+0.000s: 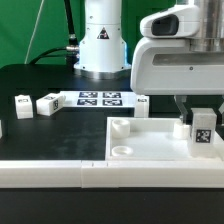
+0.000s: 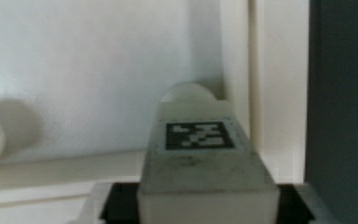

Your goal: Assemble one leg

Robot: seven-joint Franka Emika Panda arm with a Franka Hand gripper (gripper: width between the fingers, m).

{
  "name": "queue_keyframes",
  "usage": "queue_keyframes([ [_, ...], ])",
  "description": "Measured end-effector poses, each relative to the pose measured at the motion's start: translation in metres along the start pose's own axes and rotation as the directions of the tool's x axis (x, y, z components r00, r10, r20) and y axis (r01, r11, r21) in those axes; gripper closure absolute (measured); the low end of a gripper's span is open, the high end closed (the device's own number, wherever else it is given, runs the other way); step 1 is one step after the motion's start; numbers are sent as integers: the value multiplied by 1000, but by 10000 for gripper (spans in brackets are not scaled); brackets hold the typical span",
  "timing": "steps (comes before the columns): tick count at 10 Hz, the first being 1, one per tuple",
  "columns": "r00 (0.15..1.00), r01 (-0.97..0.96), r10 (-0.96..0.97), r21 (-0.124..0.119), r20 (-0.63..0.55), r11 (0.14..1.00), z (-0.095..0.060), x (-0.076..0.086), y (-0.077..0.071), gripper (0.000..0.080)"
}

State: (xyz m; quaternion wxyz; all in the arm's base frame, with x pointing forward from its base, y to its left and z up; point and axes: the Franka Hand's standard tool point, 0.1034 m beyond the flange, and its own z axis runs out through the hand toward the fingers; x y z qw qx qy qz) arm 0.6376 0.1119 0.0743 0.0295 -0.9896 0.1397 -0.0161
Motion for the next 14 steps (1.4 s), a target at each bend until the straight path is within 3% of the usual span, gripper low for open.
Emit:
queue_keyframes([
  [1, 992, -125, 125, 8, 4, 992, 0, -1, 2, 510],
  [5, 899, -437, 437, -19, -13, 899, -1, 1, 22, 501],
  [9, 850, -526, 525, -32, -31, 850, -1, 2, 29, 466],
  [10, 850, -526, 525, -32, -31, 850, -1, 2, 29, 291],
  [11, 850, -526, 525, -32, -31, 850, -1, 2, 29, 291],
  [12, 850, -526, 525, -32, -31, 850, -1, 2, 29, 180],
  [14, 850, -526, 525, -32, -31, 850, -1, 2, 29, 159],
])
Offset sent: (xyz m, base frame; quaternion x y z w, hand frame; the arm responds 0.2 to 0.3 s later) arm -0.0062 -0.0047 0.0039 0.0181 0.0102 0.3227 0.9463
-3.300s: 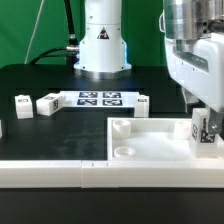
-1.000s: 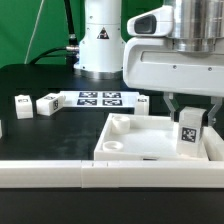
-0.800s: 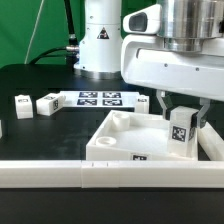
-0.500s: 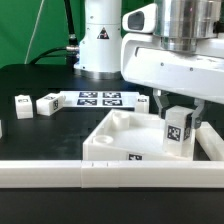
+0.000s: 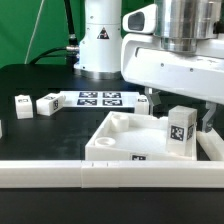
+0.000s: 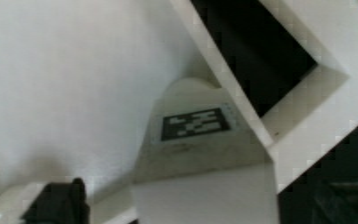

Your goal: Assemble one leg

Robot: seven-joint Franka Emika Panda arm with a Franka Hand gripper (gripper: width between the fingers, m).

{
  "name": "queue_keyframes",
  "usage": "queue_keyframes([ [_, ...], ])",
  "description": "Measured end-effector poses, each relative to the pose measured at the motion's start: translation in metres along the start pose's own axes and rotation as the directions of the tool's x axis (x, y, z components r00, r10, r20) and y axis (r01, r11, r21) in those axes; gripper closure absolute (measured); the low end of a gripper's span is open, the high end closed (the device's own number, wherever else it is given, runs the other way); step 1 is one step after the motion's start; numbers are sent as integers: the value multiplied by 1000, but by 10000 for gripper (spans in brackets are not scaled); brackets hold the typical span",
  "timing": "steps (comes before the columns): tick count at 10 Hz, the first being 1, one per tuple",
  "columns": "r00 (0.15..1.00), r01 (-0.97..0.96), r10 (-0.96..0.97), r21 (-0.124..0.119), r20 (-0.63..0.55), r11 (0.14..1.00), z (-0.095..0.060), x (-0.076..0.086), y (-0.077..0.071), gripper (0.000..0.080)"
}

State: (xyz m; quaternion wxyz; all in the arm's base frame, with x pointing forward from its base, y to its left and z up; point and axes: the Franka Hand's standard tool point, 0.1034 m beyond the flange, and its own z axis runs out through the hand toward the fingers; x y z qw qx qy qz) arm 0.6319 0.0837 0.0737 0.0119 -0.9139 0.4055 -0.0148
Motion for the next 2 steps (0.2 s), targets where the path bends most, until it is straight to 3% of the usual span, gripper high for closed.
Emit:
queue_keyframes([
  [2, 1000, 0, 0, 0, 0, 1000, 0, 0, 0, 151],
])
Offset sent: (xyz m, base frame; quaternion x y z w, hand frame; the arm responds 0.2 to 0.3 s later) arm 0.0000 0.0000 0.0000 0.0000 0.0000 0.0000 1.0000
